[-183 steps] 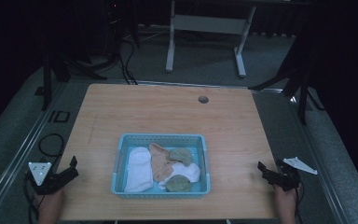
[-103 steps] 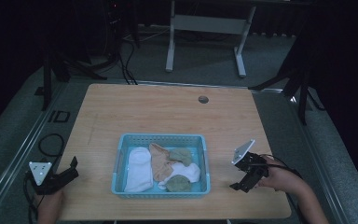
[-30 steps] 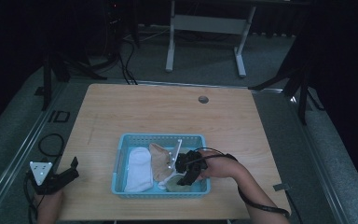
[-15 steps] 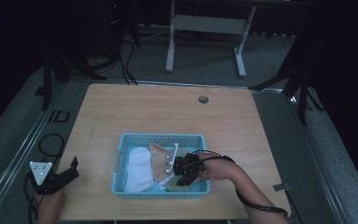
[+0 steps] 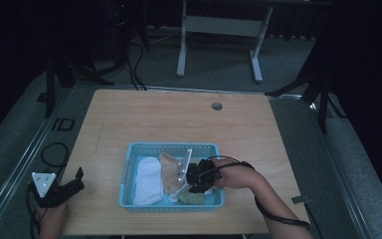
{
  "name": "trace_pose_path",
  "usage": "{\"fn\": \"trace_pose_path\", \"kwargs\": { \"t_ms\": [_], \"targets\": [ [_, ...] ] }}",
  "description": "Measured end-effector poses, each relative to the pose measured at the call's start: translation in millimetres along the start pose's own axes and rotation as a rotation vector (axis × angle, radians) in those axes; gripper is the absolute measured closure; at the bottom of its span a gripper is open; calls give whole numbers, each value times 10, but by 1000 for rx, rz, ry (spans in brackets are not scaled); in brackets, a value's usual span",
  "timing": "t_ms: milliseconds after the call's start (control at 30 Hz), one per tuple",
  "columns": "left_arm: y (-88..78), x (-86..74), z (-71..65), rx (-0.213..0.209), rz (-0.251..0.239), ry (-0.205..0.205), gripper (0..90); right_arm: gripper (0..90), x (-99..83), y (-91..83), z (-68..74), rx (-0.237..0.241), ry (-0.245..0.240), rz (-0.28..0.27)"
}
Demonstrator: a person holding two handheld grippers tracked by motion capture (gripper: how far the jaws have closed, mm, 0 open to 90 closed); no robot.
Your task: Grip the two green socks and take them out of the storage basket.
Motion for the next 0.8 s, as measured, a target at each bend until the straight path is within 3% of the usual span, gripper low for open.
{"fn": "trace_pose_path", "kwargs": {
  "t_ms": [367, 800],
  "targets": [
    [1, 1, 3, -1, 0, 1, 3, 793, 21, -458, -25, -59, -3, -35],
    [3, 3, 3, 1, 4, 2, 4, 793, -176, -938, -47, -157, 46, -112]
  ]
}}
Point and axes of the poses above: each handheld gripper's, and its own axes: y roughly forward along the jaws, x roughly out of its top, z roughly to its left, the point moved 1 cm from there along y, roughly forward along the jaws, and after that the axes turned 2 degrees about -y, right-handed, at the moved point
